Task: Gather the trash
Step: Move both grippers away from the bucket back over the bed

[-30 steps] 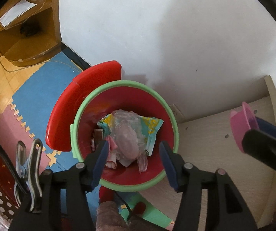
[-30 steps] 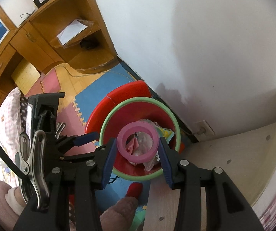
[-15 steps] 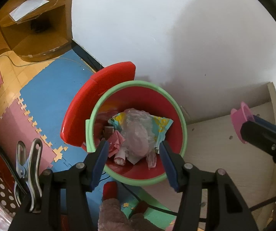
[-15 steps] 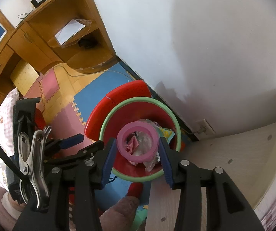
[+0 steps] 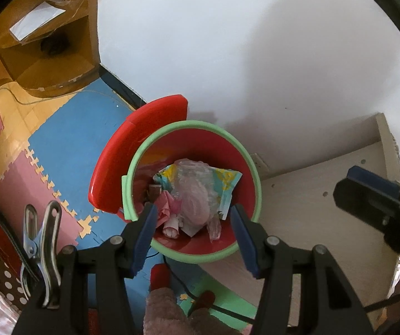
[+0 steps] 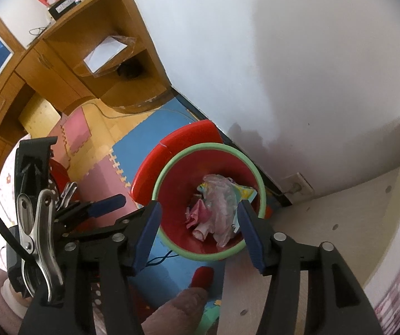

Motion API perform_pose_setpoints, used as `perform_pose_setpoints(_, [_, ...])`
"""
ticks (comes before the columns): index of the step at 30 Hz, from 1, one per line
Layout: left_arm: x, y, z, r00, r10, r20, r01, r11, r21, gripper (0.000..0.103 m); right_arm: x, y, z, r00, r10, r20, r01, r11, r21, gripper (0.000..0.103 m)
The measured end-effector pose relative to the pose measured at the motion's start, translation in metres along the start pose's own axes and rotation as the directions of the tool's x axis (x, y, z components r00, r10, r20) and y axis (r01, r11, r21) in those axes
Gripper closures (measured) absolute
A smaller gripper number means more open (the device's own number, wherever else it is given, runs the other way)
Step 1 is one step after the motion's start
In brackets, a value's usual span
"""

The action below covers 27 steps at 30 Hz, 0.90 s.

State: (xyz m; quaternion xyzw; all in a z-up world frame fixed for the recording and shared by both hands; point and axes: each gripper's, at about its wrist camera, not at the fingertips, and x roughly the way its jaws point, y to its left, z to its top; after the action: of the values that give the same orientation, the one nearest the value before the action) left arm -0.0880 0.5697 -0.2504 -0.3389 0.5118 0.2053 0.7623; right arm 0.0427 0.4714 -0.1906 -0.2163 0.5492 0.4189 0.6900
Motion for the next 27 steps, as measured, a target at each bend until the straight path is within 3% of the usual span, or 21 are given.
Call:
perform_pose_setpoints(12, [-0.041,-0.022,-0.003,0.998,0.002,0.065,-0.006,0.998,0.057,0.046,-0.052,0.010,-0.026,0.995,0.041,0.095,-0.045,0.998,0.043,0.045])
perform_pose_setpoints(27, [-0.126,-0.052,-0.035,0.987,0.052,0.150,-0.065,0.994,0.086,0.046,-0.146,0.019,-0.085,0.969,0.083,0.232,-0.097,0.994,0.050,0.045])
